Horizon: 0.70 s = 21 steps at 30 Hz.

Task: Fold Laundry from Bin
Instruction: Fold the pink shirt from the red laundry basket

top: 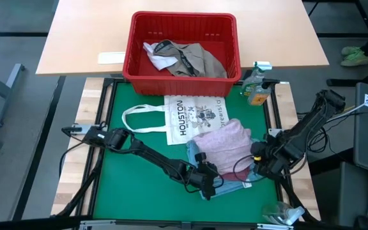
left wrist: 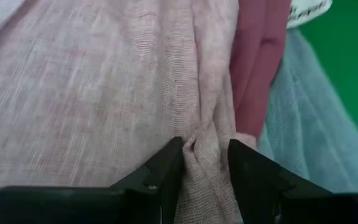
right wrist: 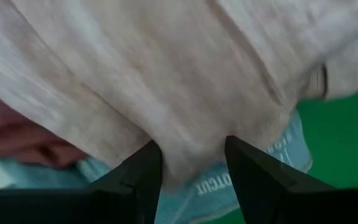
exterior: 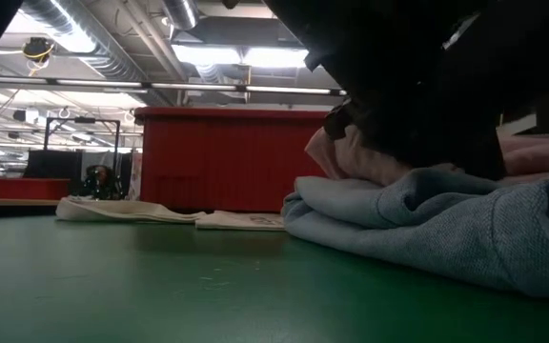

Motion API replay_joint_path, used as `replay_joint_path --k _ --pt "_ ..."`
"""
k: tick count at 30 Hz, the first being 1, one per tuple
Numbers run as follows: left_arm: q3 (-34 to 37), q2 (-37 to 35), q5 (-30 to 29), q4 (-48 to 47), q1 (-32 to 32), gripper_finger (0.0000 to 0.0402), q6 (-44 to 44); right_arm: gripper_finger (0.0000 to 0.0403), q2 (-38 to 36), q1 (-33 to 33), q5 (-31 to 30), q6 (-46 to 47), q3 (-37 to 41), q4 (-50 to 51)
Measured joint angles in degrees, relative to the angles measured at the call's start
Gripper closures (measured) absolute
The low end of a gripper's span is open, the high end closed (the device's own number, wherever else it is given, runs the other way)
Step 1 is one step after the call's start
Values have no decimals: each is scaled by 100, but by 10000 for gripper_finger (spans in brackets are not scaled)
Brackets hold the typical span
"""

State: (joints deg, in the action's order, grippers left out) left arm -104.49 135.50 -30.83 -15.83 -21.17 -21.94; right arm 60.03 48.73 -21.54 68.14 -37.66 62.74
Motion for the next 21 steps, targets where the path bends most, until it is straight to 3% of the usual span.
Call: replay_joint_path --k 11,16,21 --pt "0 4 35 -73 -24 276 -24 228 0 0 286 220 303 -123" --pt "-196 -116 96 -345 -64 276 -25 228 -31 0 521 197 11 89" --pt "-879 -137 363 -816 -164 276 -53 228 -40 0 601 190 -559 804"
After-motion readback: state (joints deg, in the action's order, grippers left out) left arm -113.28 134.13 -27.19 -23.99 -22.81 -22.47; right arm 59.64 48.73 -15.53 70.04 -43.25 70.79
